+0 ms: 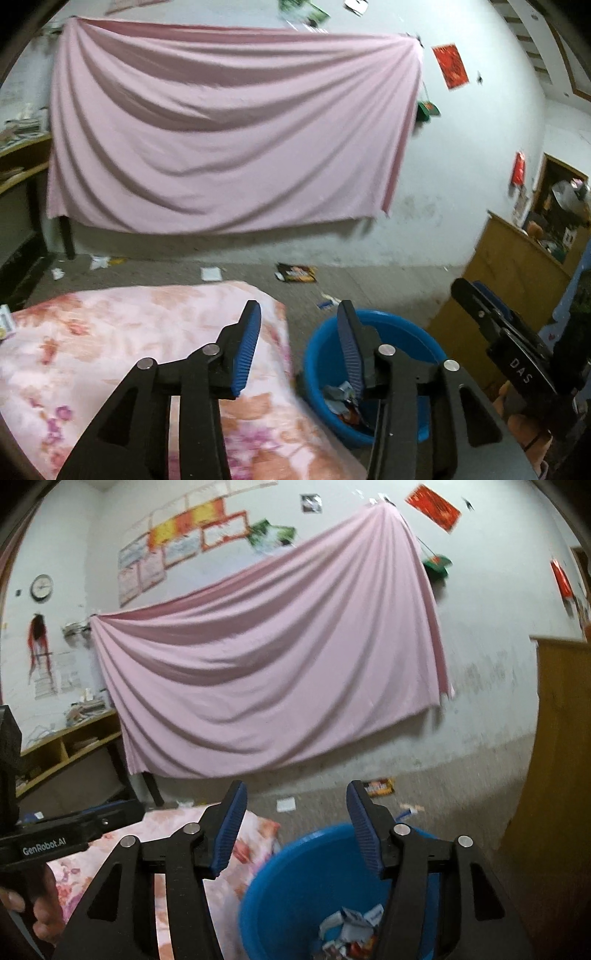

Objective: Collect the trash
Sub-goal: 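Lower both items into the blue basin and open both grippers, then move both tools back over the bed toward the two black binder clips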

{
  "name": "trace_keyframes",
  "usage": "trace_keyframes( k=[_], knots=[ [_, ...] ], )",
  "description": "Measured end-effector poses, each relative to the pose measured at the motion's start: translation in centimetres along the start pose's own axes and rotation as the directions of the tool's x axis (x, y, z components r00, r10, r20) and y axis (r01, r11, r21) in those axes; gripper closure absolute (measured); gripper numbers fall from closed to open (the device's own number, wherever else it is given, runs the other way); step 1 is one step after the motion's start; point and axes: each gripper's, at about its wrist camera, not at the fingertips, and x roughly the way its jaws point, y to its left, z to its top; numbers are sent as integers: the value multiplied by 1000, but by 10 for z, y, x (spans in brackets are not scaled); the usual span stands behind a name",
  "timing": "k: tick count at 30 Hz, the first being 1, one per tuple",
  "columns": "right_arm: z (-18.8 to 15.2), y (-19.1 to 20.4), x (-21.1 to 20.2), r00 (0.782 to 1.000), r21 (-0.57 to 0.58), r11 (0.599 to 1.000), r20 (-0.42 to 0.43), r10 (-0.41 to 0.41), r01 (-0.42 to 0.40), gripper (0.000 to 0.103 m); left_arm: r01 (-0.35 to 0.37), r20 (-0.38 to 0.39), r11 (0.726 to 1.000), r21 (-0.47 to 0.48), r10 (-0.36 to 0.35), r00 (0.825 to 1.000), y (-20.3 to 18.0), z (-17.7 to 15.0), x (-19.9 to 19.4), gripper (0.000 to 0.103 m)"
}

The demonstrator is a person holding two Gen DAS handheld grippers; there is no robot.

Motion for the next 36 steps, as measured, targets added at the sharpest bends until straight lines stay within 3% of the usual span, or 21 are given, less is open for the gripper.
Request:
trace_keyframes(
  k=[2,5,8,10,12,15,19,21,23,36],
  knots=[
    [3,10,-1,1000,-20,1000,25,4,-4,45,-31,28,999,-5,31,999,9,2,-12,62],
    [5,27,-3,998,-52,998,53,22,-20,40,-70,70,997,-13,71,995,20,3,-28,47],
    [6,41,-2,997,-71,997,70,44,-39,38,-104,111,994,-19,106,988,31,3,-45,43],
    [7,47,-2,995,-76,996,80,54,-48,36,-137,125,990,-19,138,982,36,3,-53,33],
    [8,55,-4,993,-75,995,90,75,-68,32,-174,154,984,-29,176,972,43,2,-65,15],
    [10,67,-5,989,-84,992,107,100,-91,26,-216,198,974,-74,226,954,56,-2,-82,4],
    [10,85,-7,982,-104,987,133,137,-123,16,-272,231,955,-121,294,928,76,-7,-97,2],
    [9,95,-7,978,-114,984,143,154,-138,5,-298,245,947,-124,320,915,85,-10,-105,2],
    [7,105,-8,972,-128,980,159,174,-155,0,-317,255,940,-125,339,906,90,-13,-112,2],
    [-11,154,-10,946,-210,946,158,283,-248,0,-400,317,900,-172,435,843,128,-47,-154,2]
  ],
)
